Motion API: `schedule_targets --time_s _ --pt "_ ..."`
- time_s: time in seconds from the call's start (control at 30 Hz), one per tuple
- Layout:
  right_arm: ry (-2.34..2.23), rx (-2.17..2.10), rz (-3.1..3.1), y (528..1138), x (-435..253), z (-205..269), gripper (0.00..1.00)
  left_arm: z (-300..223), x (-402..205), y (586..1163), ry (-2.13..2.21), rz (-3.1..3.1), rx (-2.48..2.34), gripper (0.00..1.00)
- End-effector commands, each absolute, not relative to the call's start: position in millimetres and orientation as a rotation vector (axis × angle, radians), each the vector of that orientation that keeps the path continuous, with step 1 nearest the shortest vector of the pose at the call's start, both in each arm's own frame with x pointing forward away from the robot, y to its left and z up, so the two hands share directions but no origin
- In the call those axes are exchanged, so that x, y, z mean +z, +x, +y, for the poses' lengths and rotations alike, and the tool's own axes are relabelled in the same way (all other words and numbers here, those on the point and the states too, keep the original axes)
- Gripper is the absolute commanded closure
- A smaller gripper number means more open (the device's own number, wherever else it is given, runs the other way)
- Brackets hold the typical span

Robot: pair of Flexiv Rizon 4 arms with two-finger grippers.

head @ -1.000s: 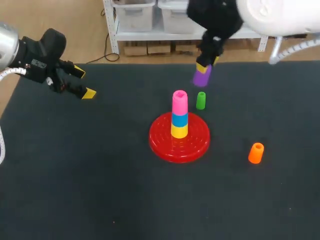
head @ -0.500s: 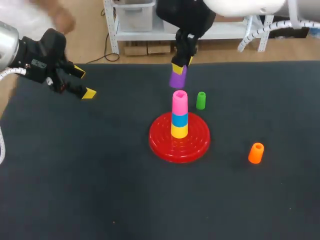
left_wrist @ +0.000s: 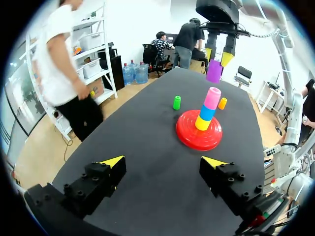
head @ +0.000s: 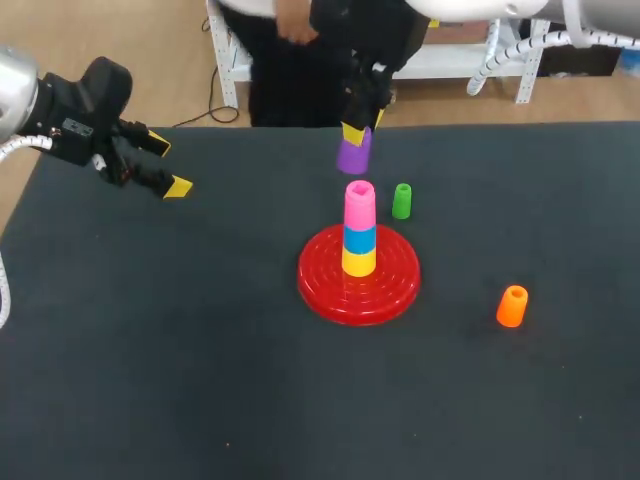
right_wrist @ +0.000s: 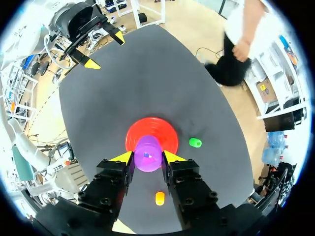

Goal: Pick up and stack the cylinders on the red base in this order: pink,purple,orange,green

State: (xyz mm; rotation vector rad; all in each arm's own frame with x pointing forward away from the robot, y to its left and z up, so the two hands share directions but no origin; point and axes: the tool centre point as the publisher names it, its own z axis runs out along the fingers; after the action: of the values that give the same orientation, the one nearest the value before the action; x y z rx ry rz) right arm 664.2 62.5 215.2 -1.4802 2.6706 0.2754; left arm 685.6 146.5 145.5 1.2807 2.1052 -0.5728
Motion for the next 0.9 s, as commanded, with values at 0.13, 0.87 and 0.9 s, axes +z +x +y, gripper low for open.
schedule_targets --time_s 0.13,0.87,0.9 --pt "-1.551 0.136 2.715 657 212 63 1.0 147 145 685 1.28 2.099 -0.574 0.0" --pt "-1.602 0.07 2.673 641 205 63 1.0 147 145 685 1.28 2.099 -0.574 0.0" --pt "-1.602 0.065 2.667 640 205 62 1.0 147 145 685 1.28 2.099 -0.574 0.0"
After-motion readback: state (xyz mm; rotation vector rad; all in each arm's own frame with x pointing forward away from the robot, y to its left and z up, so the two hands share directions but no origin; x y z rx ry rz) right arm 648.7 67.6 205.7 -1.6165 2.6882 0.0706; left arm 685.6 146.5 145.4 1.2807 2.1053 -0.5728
